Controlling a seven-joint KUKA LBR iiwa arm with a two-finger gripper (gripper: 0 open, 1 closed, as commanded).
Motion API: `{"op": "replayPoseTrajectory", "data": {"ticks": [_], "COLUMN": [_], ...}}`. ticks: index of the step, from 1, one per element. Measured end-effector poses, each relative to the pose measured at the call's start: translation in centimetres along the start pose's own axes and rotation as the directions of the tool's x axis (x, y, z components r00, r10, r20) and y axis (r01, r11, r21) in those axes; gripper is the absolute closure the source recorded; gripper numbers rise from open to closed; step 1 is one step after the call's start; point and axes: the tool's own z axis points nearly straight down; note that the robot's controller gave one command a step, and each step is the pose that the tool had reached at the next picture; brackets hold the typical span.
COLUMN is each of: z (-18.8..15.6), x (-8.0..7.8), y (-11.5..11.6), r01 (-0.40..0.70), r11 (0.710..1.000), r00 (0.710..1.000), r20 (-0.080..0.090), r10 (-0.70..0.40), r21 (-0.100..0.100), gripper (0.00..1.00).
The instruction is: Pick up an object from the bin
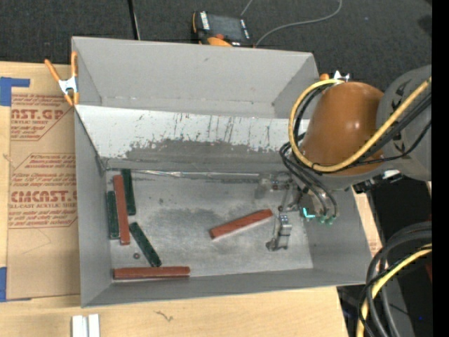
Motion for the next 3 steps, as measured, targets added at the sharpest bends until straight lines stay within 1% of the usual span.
{"op": "replayPoseTrajectory", "data": {"ticks": [1,2,3], "z": [12.2,11.7,-2.6], "x": [-6.9,-7.0,-5.1], "y": [3.2,3.1,0.7], "r01": [0.081,0.08,0.508], "r11": [0.997,0.997,0.861], "r00": [0.997,0.997,0.861], "r20": [0.005,0.008,0.012], "r10": [-0.081,-0.08,-0.508], "r21": [0.0,0.001,0.008], "gripper": [0.0,1.0,1.0]}}
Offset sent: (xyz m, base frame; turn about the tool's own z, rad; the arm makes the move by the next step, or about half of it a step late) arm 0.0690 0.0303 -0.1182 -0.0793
